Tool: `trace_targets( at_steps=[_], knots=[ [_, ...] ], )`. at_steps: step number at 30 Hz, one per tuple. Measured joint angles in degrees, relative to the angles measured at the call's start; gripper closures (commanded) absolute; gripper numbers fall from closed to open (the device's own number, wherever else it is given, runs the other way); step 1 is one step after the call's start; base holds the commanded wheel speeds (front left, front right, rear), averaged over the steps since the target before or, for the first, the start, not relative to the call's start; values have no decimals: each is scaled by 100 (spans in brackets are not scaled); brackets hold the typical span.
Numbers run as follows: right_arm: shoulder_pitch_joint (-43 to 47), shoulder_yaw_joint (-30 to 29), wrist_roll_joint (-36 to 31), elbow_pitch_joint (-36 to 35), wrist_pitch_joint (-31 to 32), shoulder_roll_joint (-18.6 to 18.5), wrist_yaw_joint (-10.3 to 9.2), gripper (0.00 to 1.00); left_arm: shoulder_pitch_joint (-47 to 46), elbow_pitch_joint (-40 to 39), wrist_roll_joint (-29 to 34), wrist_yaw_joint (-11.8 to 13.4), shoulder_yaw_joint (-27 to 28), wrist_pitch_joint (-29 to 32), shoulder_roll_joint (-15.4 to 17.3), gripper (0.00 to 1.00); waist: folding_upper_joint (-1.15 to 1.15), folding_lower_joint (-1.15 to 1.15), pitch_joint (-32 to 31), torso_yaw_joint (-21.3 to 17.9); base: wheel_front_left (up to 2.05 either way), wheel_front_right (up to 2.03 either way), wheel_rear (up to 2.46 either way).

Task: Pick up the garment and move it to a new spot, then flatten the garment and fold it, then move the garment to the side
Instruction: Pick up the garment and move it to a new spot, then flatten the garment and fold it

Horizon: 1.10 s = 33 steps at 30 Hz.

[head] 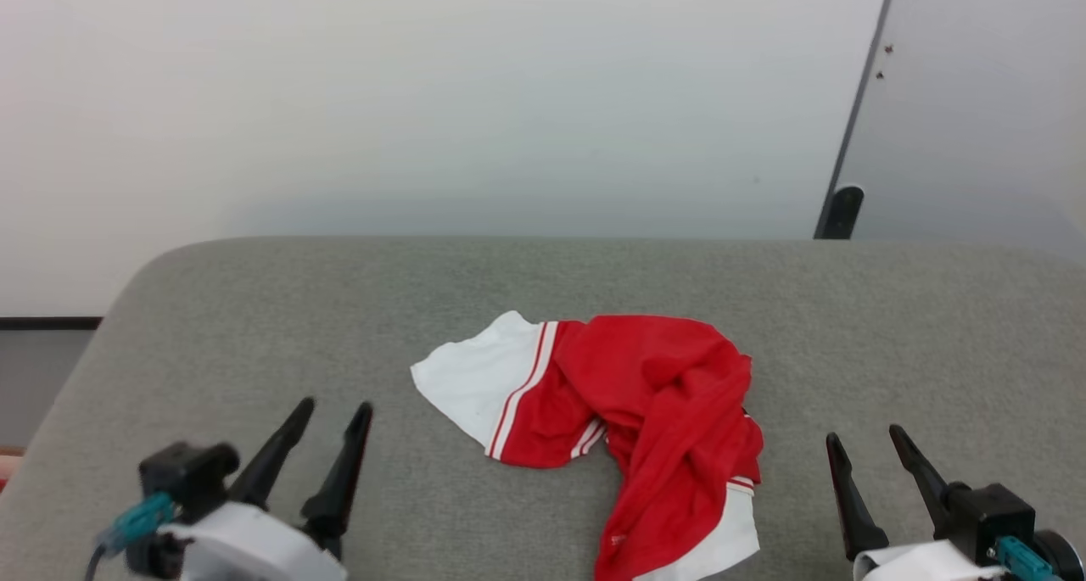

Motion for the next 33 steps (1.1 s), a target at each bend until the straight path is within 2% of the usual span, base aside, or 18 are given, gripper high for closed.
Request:
trace_targets(
  at_steps=[13, 18, 26, 33],
  knots=[
    [298, -220, -85, 170, -91, -5, 0, 0, 789, 258, 235, 183, 724, -405, 33, 0, 0, 0, -257, 268, 0, 0, 0],
    [369, -361, -122, 175, -124, 43, 0, 0, 1078, 147, 560, 179, 1256, -415, -145, 0, 0, 0, -293, 244, 0, 0, 0],
    [545, -561, -180, 148, -144, 88, 0, 0, 1450, 41, 1118, -98, 1926, -424, -559, 0, 0, 0, -298, 166, 0, 0, 0],
    [552, -582, -241, 71, -140, 126, 0, 0, 1512, 60, 1449, -331, 2235, -424, -843, 0, 0, 0, -255, 92, 0, 0, 0]
  ],
)
